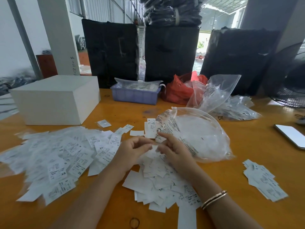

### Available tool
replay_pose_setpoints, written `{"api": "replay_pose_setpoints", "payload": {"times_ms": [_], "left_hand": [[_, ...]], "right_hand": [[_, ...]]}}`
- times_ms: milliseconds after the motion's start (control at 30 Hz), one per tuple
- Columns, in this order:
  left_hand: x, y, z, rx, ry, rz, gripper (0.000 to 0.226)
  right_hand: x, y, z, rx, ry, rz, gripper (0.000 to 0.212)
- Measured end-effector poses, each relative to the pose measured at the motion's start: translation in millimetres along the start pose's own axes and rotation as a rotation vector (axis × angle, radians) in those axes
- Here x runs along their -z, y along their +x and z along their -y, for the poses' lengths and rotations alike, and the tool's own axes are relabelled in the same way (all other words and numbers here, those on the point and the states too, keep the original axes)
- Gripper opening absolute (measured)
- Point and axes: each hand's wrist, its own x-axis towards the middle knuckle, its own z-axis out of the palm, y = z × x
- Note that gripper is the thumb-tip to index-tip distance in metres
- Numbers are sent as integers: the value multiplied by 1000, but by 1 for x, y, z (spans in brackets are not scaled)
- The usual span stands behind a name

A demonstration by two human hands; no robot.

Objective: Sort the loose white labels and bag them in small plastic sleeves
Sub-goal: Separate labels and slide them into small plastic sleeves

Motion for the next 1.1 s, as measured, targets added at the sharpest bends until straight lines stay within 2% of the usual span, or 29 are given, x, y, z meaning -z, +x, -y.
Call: {"api": "replay_pose_setpoints", "payload": {"times_ms": [67, 167, 233, 433, 667, 733, 867, 933, 1100], "left_hand": [[2, 1, -3, 46, -94, -88, 11], [6, 1, -5, 95, -277, -143, 11], [6, 1, -5, 102, -332, -137, 14], [4, 2, -3, 117, -382, -124, 21], [4, 3, -4, 144, -501, -93, 24], [5, 3, -5, 153, -571, -84, 24], [6, 3, -5, 164, -606, -84, 28], [5, 3, -5, 161, -591, -81, 28], [5, 3, -4, 165, -512, -109, 27]], "right_hand": [[-1, 2, -3, -33, -138, -15, 37], [-2, 4, -12, -7, -630, 131, 42], [-4, 5, -15, 39, -754, 178, 39], [-2, 8, -14, 41, -729, 136, 36], [-1, 6, -9, 24, -562, 66, 18], [-1, 6, -8, 11, -539, 82, 22], [-3, 9, -13, -51, -689, 201, 43], [-3, 10, -14, -67, -687, 207, 44], [-3, 9, -13, -65, -494, 86, 20]]}}
